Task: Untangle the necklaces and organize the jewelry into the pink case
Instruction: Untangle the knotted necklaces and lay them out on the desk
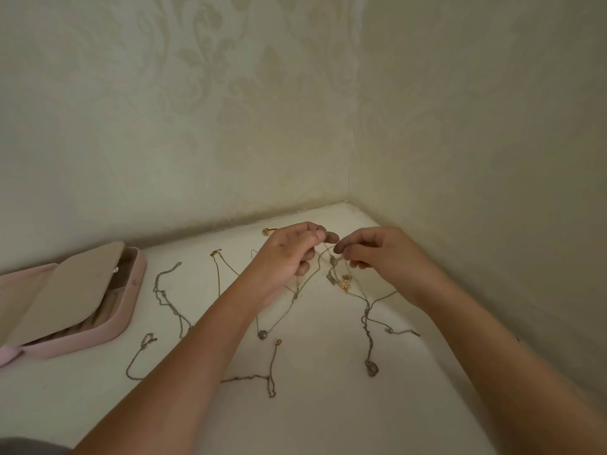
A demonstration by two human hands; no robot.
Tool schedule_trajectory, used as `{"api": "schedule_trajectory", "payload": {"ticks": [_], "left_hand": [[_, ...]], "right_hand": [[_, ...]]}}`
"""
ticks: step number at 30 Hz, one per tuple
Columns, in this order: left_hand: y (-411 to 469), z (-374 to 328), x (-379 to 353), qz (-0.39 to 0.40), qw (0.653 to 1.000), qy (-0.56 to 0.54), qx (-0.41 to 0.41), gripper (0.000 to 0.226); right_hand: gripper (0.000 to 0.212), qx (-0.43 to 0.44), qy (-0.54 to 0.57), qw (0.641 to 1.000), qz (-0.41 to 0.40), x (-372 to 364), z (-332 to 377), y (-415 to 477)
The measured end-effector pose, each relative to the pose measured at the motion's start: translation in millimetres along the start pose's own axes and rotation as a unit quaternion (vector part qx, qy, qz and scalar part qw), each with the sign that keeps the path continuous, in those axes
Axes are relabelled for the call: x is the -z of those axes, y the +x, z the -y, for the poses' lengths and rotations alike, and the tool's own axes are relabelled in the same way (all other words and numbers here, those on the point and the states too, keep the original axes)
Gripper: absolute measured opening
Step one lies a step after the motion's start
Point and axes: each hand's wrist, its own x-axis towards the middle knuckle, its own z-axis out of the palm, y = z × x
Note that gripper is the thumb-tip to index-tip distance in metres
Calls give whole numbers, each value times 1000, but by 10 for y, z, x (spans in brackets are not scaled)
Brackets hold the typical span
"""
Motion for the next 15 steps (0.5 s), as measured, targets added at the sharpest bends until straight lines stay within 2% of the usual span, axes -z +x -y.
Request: {"api": "schedule_trajectory", "payload": {"ticks": [2, 4, 8, 13, 15], "left_hand": [[3, -31, 5, 4, 998, -62, 16, 24], [8, -40, 18, -9, 994, -100, 32, 30], [11, -25, 39, -14, 996, -75, 33, 36], [30, 8, 85, 10, 998, -25, 55, 22], [37, 27, 109, 25, 997, -24, 72, 25]], "right_hand": [[13, -32, 108, 992, 65, 49, -26, 10], [9, -42, 167, 981, 88, 61, -42, 22], [10, -75, 254, 959, 101, 54, -62, 39], [19, -104, 455, 880, 92, 151, -16, 57], [21, -100, 510, 848, 103, 202, -3, 66]]}}
